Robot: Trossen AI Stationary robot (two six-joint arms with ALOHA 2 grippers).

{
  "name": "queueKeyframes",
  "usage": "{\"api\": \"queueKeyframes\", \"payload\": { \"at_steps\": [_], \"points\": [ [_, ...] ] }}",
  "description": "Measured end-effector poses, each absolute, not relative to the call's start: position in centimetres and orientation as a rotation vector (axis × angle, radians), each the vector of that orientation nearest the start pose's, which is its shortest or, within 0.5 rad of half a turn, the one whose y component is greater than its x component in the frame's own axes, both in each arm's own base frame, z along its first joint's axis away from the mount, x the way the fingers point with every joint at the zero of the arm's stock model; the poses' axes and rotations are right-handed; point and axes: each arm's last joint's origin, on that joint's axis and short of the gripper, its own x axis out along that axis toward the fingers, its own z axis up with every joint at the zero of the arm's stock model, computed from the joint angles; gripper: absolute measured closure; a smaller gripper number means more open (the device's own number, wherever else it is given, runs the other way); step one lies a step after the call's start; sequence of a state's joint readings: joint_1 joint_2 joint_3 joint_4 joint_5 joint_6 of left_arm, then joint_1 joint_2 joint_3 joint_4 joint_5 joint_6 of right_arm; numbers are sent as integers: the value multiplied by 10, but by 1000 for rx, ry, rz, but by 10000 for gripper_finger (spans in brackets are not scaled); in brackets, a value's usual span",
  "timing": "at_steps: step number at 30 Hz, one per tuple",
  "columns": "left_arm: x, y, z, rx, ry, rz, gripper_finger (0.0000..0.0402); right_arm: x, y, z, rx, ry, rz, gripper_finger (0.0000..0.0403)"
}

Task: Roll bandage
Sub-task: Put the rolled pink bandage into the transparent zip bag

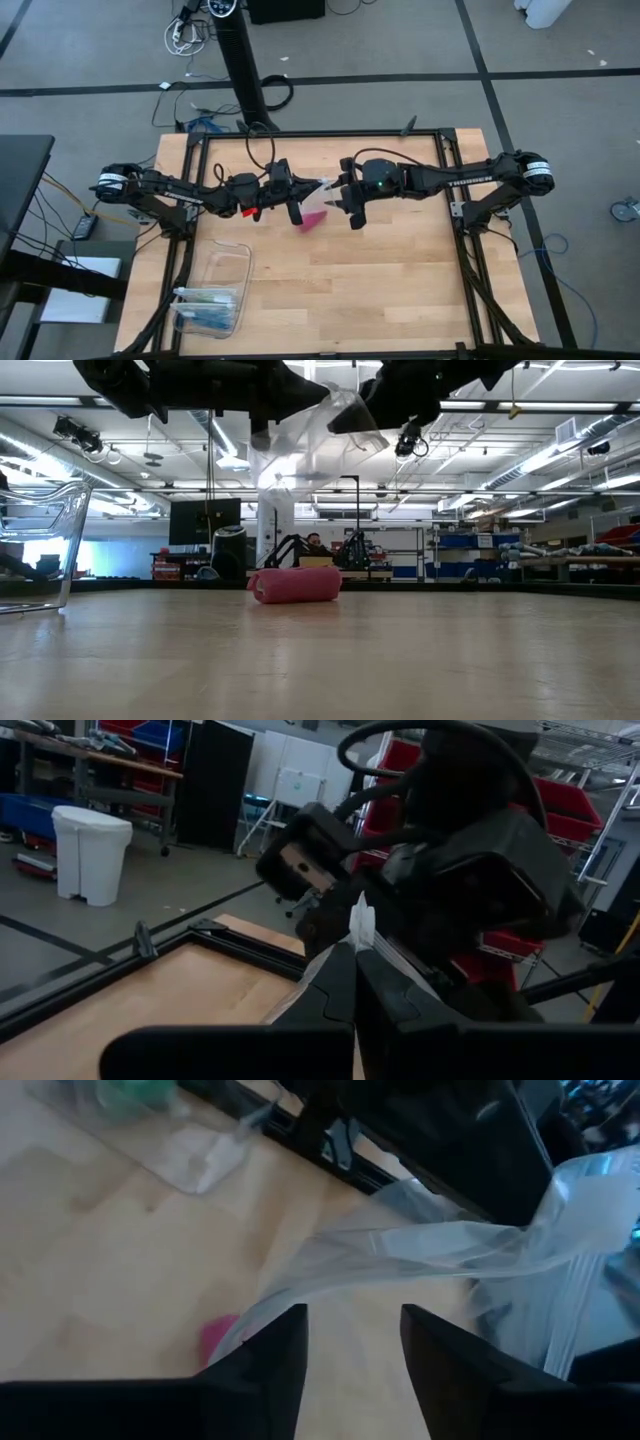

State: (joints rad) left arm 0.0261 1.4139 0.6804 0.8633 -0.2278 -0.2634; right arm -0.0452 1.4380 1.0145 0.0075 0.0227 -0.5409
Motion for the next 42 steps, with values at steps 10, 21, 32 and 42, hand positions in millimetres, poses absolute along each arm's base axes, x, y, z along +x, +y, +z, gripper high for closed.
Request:
{"api": "queueKeyframes", "payload": {
  "at_steps": [10,21,32,42],
  "points": [
    [296,14,257,-250,-152,232,401,320,-28,279,-331,434,18,237],
    [298,15,247,-165,-65,292,401,318,-30,276,-127,472,-66,200],
    [311,12,226,-108,-27,322,401,316,-30,271,-75,518,-77,189],
    [310,13,224,-31,-4,346,401,312,-31,268,-117,573,-92,170]
  ]
}}
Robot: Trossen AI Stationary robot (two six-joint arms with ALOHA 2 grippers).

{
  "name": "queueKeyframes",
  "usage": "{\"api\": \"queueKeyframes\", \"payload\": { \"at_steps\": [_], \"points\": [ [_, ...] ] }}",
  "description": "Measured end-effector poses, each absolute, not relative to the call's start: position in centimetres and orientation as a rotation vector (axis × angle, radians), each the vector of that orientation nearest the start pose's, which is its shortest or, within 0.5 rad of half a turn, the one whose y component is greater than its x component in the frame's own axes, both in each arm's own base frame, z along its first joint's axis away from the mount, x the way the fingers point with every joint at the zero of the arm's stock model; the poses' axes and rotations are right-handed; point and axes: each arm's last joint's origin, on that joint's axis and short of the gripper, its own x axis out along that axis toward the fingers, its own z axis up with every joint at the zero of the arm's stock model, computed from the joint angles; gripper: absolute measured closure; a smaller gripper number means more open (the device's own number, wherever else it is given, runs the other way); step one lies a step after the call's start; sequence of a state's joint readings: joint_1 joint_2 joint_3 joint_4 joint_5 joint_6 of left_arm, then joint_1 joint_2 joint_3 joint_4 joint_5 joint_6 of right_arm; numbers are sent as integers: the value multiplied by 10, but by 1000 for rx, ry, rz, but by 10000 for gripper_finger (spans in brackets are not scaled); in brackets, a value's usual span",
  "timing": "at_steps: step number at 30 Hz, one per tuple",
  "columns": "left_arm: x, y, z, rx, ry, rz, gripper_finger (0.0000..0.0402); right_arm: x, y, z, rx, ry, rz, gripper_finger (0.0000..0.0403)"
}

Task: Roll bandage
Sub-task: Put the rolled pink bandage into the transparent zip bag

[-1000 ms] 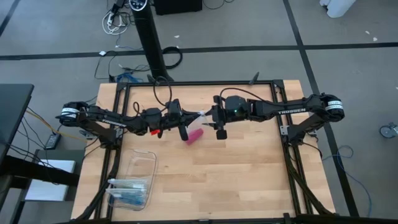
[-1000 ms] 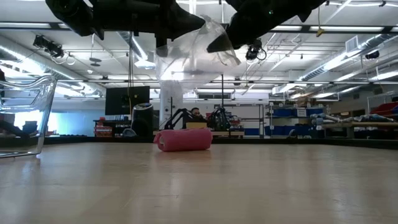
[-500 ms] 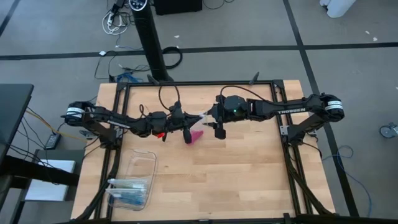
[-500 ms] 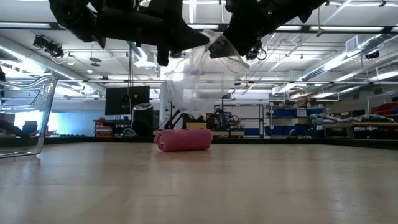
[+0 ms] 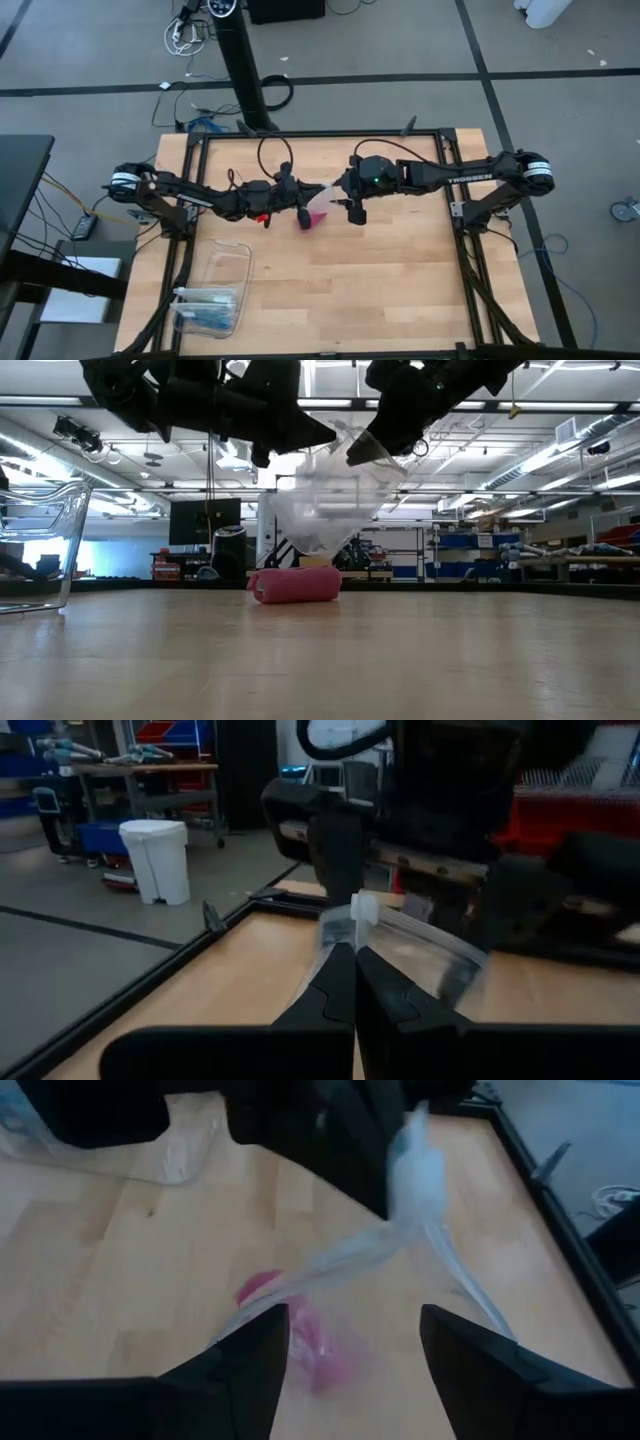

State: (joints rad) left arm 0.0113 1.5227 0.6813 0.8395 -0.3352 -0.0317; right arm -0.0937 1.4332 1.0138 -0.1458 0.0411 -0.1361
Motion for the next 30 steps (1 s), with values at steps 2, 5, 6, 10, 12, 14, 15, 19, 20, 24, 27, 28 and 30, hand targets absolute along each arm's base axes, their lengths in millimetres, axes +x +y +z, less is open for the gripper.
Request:
{"api": "queueKeyframes", "payload": {
  "at_steps": [2,5,6,10,12,14,15,19,20,24,27,28,30],
  "points": [
    [309,13,223,-16,-2,341,401,311,-31,270,-132,574,-100,167],
    [307,15,219,-9,3,344,401,308,-30,273,-150,570,-96,163],
    [305,16,217,-10,1,344,401,306,-29,275,-156,569,-93,162],
    [302,20,216,-16,-34,326,401,301,-27,283,-173,542,-90,158],
    [300,23,215,-16,-48,317,401,298,-27,287,-174,535,-91,158],
    [297,25,214,-17,-65,307,402,295,-27,292,-175,515,-96,157],
    [296,27,213,-20,-68,309,401,293,-27,294,-177,509,-100,157],
    [294,33,210,-35,-69,319,401,287,-27,304,-188,465,-110,157],
    [293,34,210,-34,-67,323,402,285,-27,307,-192,458,-118,157],
    [290,39,209,-34,-79,340,401,279,-25,315,-205,427,-125,157],
    [287,47,209,-34,-106,358,401,278,-18,317,-240,418,-96,157],
    [286,50,209,-35,-117,359,402,279,-15,317,-253,417,-81,157],
    [283,56,209,-38,-133,365,401,280,-7,315,-282,420,-37,157]
  ]
}}
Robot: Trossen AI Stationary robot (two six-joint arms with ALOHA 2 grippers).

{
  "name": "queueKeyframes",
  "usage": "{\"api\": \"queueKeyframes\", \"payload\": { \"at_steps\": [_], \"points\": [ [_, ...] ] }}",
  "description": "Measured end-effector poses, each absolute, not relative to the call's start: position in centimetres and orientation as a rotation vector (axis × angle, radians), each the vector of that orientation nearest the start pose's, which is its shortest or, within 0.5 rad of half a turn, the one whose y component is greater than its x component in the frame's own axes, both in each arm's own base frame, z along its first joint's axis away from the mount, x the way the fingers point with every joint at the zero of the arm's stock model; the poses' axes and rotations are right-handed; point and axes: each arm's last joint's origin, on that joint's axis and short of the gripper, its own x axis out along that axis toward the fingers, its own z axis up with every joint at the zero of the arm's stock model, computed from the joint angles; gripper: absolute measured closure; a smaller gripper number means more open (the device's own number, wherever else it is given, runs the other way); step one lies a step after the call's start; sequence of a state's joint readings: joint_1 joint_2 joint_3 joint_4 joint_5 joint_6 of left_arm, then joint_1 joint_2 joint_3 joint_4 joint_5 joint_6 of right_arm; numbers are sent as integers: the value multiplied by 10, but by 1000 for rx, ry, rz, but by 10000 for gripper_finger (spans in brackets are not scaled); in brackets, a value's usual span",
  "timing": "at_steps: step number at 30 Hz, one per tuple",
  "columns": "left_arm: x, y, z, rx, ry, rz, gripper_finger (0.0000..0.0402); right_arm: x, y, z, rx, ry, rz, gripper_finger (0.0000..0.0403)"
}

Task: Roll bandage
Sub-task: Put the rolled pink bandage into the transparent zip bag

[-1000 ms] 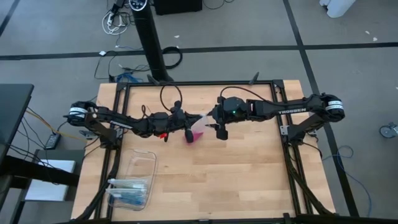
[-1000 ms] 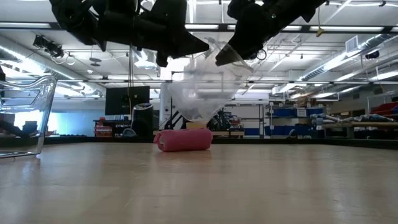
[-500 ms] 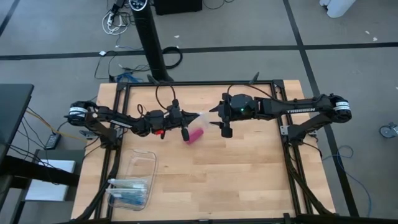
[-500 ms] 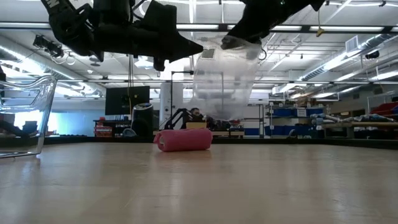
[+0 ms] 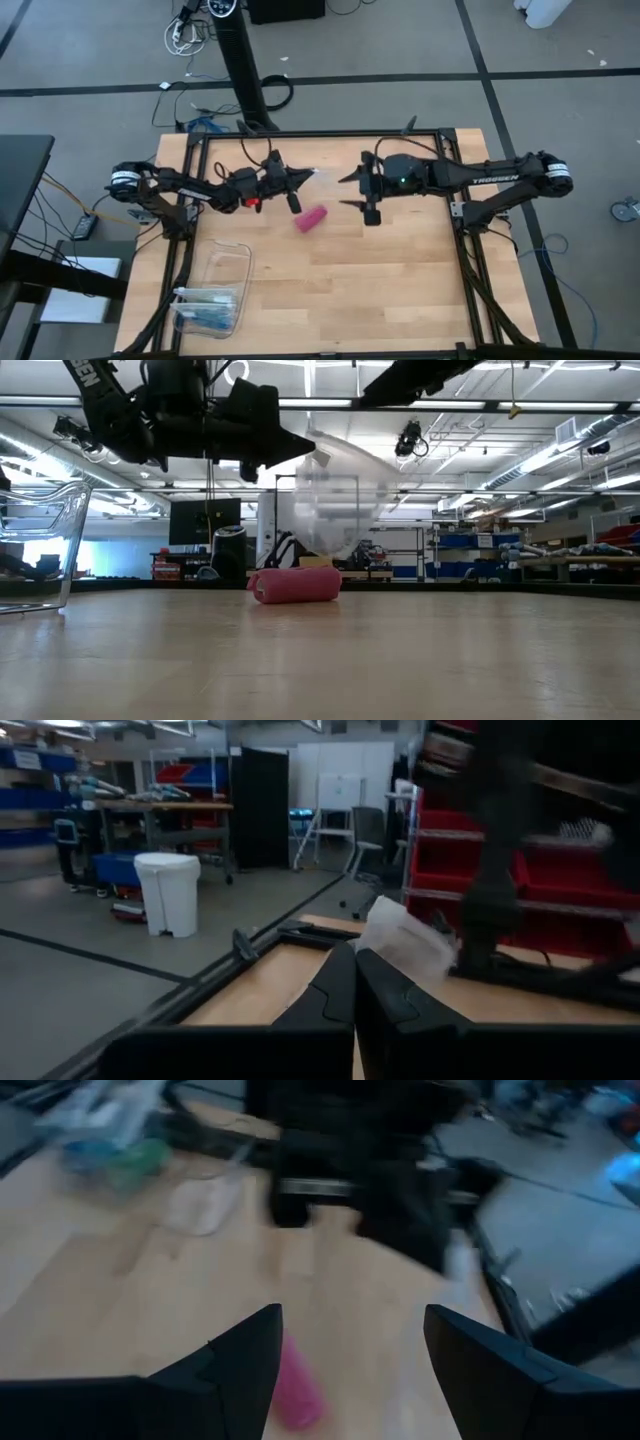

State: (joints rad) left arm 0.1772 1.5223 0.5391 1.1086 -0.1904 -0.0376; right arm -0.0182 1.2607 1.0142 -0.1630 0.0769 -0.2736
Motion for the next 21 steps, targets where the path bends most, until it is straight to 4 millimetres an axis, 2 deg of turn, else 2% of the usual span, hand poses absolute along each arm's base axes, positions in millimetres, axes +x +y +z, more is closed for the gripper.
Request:
{"api": "queueKeyframes", "payload": {
  "at_steps": [5,11,15,21],
  "points": [
    [274,73,211,-53,-183,392,401,297,7,290,-289,502,119,157],
    [269,85,213,-47,-191,425,402,330,9,239,-303,632,177,156],
    [264,91,217,-41,-195,432,402,347,4,209,-364,676,180,145],
    [255,100,215,-44,-183,457,402,366,-16,172,-406,698,152,117]
  ]
}}
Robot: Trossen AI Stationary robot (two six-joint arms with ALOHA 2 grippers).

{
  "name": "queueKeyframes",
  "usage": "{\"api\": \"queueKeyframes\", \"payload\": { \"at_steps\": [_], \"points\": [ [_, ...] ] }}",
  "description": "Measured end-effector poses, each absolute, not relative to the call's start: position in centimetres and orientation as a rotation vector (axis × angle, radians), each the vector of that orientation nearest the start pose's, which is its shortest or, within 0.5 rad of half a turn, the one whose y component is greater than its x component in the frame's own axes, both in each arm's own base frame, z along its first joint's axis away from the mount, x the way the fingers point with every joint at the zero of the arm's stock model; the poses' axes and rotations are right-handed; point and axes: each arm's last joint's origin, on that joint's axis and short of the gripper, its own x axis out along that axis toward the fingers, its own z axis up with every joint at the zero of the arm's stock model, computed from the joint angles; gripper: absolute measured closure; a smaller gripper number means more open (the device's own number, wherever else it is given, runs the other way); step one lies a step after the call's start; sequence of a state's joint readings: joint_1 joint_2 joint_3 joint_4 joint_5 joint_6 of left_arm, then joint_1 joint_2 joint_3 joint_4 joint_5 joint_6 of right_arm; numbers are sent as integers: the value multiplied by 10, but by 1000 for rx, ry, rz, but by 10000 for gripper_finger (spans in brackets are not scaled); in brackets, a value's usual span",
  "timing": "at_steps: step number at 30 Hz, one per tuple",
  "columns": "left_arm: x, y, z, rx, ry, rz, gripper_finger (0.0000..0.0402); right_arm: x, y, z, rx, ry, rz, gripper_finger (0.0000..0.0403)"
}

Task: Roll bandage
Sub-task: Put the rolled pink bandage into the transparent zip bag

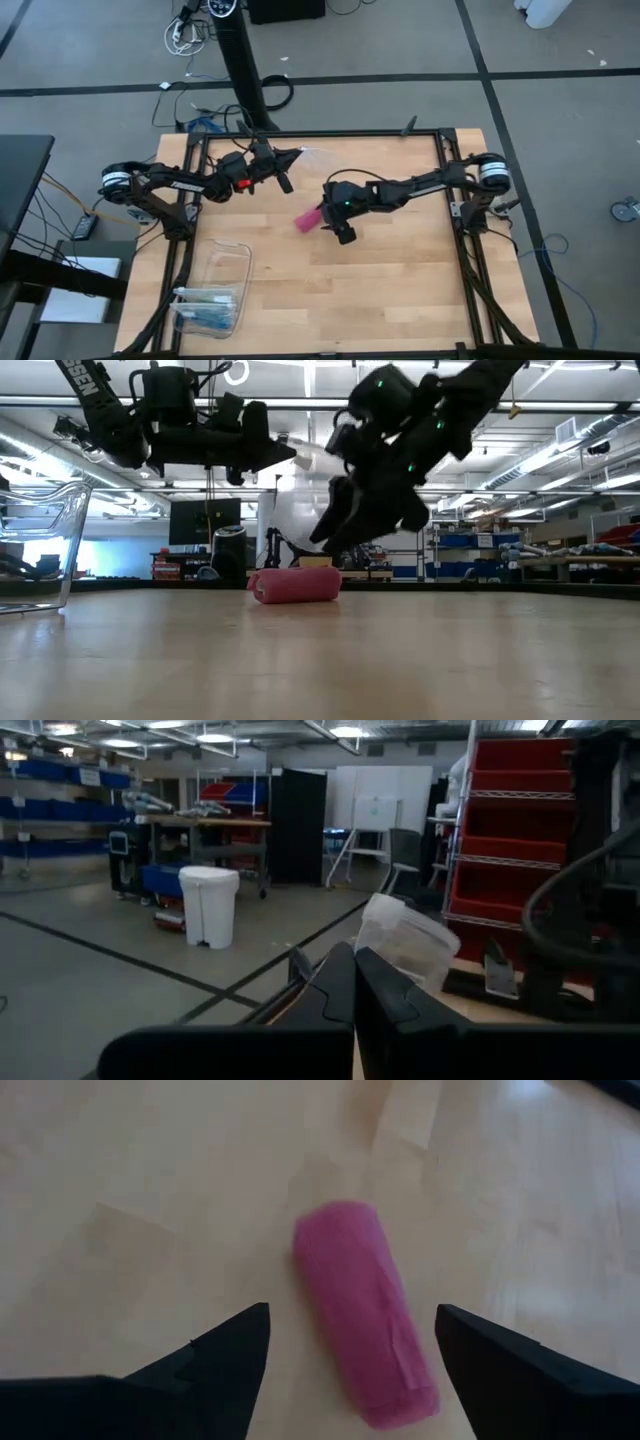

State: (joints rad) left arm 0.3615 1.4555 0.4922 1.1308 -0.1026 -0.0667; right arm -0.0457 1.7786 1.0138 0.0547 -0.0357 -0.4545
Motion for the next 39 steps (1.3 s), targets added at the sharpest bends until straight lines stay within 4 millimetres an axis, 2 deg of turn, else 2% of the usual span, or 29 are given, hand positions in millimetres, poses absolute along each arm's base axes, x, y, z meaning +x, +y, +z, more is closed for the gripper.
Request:
{"api": "queueKeyframes", "payload": {
  "at_steps": [7,13,19,22,27,29,32,35,39],
  "points": [
    [250,103,208,-71,-163,452,402,373,-38,143,-394,744,128,102],
    [250,102,207,-70,-161,447,402,379,-43,121,-378,749,143,103],
    [250,102,208,-66,-161,446,402,381,-41,118,-375,738,143,125],
    [250,102,207,-66,-161,446,401,382,-39,120,-384,725,127,181],
    [250,102,207,-69,-156,446,402,383,-33,122,-418,718,99,347],
    [250,102,208,-75,-163,440,402,381,-29,129,-446,732,58,350],
    [250,102,208,-83,-167,433,402,372,-18,157,-476,745,3,350],
    [250,102,208,-93,-168,431,402,355,-8,198,-493,796,-107,350],
    [250,102,208,-125,-174,429,402,332,3,261,-609,803,-362,350]
  ]
}}
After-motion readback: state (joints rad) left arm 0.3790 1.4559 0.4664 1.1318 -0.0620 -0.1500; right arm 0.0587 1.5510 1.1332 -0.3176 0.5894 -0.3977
